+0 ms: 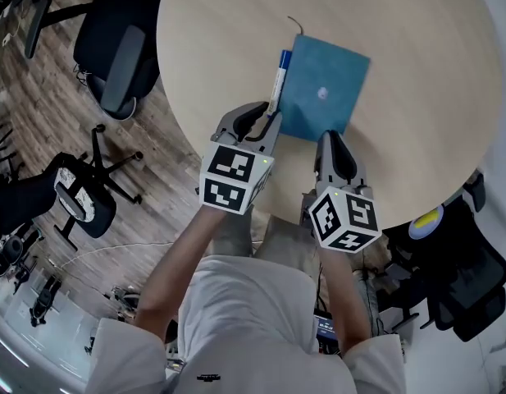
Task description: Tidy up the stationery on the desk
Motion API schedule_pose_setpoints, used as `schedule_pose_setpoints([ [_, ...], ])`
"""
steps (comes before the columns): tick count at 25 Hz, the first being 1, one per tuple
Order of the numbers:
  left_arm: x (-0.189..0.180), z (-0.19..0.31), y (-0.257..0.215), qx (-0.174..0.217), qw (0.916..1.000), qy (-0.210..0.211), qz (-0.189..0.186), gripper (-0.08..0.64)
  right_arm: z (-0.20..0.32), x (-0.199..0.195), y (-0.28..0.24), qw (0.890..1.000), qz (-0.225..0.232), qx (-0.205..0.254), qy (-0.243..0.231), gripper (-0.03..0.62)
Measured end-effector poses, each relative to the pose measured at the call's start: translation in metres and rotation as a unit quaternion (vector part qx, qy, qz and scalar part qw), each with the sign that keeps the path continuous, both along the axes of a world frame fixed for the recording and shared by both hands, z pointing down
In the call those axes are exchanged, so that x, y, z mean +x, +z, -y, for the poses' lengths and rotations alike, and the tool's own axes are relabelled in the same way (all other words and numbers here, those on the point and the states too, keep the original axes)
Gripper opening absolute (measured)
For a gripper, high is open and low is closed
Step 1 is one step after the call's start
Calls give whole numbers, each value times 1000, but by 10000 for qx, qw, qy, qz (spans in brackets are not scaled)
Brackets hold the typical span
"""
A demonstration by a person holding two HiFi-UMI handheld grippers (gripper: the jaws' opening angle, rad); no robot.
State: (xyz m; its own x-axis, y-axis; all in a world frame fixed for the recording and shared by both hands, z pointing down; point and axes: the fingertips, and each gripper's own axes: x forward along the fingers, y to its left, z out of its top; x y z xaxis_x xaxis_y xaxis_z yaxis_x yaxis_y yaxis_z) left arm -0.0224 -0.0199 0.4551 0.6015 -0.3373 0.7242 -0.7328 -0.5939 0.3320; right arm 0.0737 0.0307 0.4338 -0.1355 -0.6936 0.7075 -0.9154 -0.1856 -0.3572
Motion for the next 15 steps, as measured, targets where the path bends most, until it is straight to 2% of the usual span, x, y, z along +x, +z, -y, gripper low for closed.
schedule_pose_setpoints([
  [2,-1,-6,-13,41,10000,-45,-35,56,-4,4,-12,9999,2,99,-39,51],
  [4,-3,-13,-28,74,9999,-62,-61,42,-10,6,-26,9998,-18,177,-80,49],
  [10,-5,-43,-87,248,9994,-153,-183,28,-29,8,-72,9986,-229,339,-349,47],
  [15,3,-65,-150,661,9969,-177,-397,25,-47,13,-123,9954,-346,711,-535,41],
])
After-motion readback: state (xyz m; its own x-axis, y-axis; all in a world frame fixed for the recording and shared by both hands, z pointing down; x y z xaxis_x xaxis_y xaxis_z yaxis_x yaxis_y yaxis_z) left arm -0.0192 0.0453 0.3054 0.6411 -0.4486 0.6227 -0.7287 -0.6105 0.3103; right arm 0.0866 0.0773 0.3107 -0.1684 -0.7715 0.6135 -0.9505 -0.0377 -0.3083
